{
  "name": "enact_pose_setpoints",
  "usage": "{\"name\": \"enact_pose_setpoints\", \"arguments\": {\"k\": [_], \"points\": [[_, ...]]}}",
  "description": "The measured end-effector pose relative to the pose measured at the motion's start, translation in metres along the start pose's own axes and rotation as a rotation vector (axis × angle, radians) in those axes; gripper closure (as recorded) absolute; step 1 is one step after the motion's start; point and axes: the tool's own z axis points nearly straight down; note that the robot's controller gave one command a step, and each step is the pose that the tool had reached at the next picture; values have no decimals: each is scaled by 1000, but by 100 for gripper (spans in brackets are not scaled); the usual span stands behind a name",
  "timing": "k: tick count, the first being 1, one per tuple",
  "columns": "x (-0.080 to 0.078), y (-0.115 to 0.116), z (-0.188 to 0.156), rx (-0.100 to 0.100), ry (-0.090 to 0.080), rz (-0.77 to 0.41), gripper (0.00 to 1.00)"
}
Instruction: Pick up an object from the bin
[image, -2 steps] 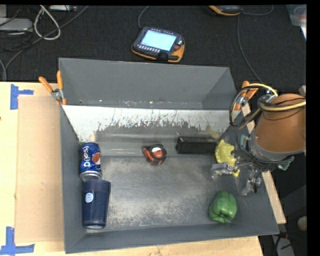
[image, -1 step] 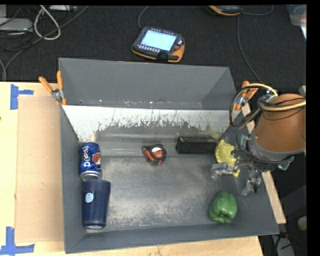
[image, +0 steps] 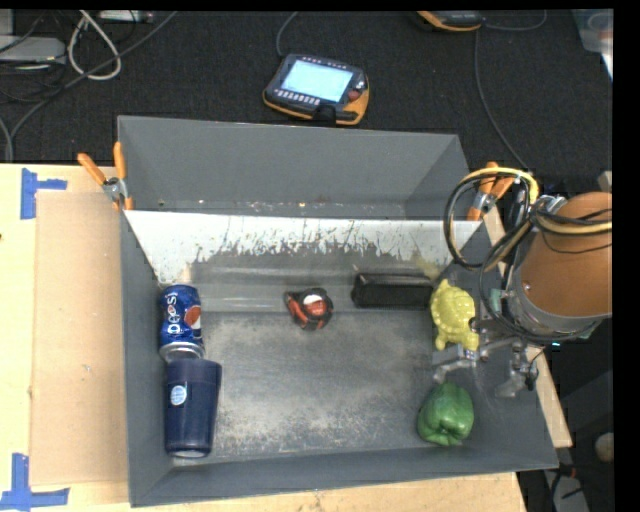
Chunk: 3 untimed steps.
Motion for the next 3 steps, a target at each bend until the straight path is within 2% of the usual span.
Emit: {"name": "enact_pose_setpoints", "arguments": {"k": [1, 2, 3], "points": [[0, 1, -1, 0, -1, -3, 0], [-32, 30, 31, -2, -1, 107, 0], [-37, 15, 41, -9, -1, 110, 0]]}}
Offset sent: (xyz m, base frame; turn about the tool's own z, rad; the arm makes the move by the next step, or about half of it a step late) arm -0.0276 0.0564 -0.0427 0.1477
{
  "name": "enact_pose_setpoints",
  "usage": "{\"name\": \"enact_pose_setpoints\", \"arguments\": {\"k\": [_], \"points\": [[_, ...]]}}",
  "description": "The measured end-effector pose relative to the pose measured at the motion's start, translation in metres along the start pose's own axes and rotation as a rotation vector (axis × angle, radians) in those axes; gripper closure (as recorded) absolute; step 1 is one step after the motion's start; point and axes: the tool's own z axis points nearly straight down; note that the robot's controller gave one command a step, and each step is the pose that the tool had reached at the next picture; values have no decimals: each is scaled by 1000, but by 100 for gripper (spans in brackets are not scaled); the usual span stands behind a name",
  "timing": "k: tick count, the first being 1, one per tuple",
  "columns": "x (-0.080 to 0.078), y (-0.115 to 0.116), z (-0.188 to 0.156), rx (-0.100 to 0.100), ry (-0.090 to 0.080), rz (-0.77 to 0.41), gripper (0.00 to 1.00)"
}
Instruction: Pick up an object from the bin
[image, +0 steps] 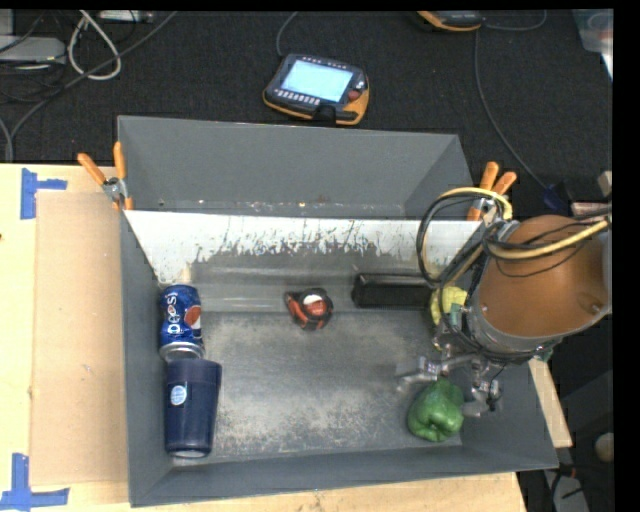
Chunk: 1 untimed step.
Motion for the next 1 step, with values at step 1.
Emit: {"name": "enact_pose_setpoints", "arguments": {"k": [1], "points": [[10, 15, 45, -2, -1, -134, 0]]}}
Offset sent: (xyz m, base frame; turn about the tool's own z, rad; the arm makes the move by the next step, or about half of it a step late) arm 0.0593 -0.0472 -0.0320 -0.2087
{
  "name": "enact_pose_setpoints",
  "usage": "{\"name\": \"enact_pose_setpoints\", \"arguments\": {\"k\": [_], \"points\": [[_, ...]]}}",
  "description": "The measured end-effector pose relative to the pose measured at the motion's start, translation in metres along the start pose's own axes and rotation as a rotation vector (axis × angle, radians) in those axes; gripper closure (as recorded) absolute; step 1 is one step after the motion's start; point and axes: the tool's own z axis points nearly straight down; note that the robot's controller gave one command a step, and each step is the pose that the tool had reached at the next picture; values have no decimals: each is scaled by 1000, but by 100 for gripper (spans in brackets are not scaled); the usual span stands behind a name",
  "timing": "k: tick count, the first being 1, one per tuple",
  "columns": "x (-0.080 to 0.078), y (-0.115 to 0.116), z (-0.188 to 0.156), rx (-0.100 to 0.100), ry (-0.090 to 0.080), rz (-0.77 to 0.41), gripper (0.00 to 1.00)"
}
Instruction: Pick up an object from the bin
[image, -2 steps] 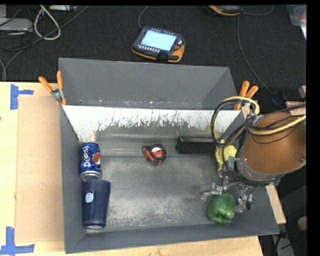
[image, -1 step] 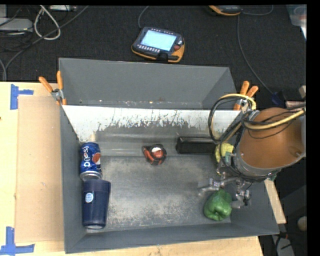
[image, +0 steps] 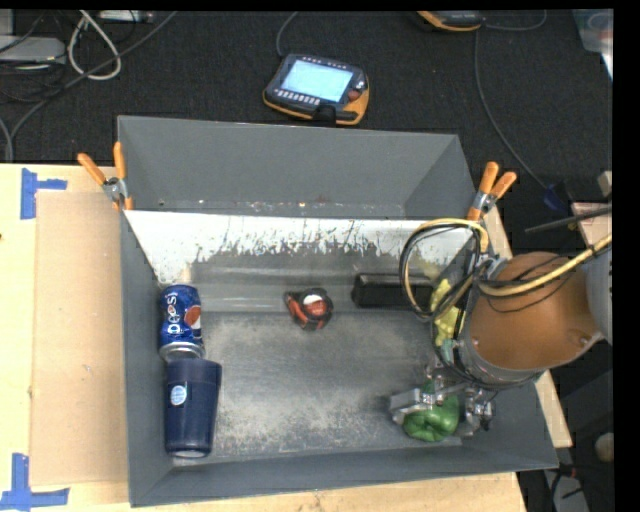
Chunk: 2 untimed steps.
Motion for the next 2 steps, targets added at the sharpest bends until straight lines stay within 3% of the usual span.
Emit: {"name": "enact_pose_setpoints", "arguments": {"k": [1, 2], "points": [[16, -87, -15, 17, -13, -71, 0], [5, 0, -7, 4, -4, -29, 100]]}}
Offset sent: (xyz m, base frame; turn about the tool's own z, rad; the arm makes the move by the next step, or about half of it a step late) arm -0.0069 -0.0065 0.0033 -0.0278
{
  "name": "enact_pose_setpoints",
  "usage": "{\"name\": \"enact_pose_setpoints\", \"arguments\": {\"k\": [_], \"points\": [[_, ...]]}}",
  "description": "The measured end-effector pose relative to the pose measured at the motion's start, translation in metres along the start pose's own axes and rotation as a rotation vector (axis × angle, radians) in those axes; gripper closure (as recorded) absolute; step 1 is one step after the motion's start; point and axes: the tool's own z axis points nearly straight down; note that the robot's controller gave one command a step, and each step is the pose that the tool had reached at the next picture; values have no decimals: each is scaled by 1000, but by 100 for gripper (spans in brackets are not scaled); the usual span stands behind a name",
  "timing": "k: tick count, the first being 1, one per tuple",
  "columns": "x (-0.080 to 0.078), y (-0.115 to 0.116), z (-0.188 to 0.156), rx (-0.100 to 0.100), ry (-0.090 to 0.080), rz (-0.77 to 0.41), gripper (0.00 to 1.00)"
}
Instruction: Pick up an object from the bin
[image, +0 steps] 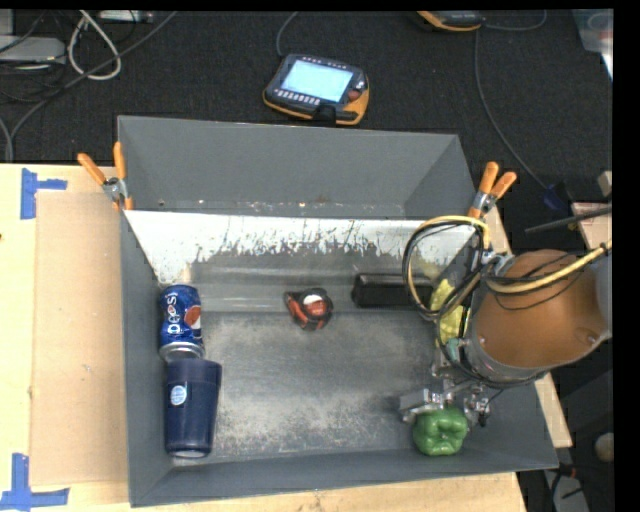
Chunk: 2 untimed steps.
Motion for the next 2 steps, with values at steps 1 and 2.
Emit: {"name": "enact_pose_setpoints", "arguments": {"k": [1, 2], "points": [[0, 0, 0, 0, 0, -1, 100], [-10, -9, 1, -1, 0, -37, 100]]}}
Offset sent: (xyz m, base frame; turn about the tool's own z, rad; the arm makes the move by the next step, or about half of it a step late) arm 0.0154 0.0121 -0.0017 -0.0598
